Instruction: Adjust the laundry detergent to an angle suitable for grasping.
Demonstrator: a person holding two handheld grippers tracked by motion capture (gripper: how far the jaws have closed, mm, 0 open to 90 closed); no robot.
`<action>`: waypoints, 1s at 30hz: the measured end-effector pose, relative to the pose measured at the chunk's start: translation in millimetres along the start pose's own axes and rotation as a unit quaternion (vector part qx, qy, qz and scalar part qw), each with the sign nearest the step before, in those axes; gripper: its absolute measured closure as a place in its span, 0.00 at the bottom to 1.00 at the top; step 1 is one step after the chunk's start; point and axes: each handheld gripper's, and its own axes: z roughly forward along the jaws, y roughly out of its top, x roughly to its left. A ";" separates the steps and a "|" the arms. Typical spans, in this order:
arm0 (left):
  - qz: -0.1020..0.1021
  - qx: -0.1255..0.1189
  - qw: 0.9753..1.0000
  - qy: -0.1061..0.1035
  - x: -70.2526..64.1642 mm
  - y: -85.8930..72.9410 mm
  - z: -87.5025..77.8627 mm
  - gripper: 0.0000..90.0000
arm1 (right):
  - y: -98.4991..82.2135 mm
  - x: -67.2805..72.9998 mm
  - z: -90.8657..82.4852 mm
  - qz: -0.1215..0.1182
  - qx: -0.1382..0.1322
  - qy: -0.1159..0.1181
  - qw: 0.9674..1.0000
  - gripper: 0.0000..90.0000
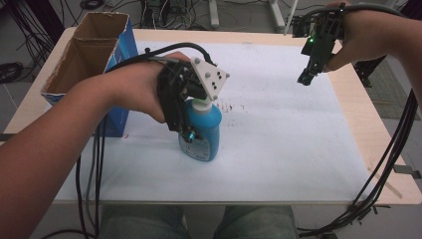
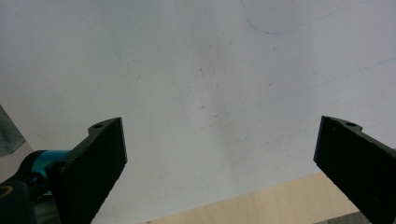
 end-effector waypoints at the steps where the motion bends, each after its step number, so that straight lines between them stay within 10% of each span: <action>1: -0.001 0.002 1.000 -0.001 -0.3 0.0 0.2 0.34 | 0.1 0.0 0.0 0.000 0.000 0.000 1.000 0.02; 30: -0.043 0.081 0.995 0.024 -7.4 -12.2 -34.5 0.15 | 4.9 -1.6 1.3 -0.003 -0.007 0.004 1.000 0.02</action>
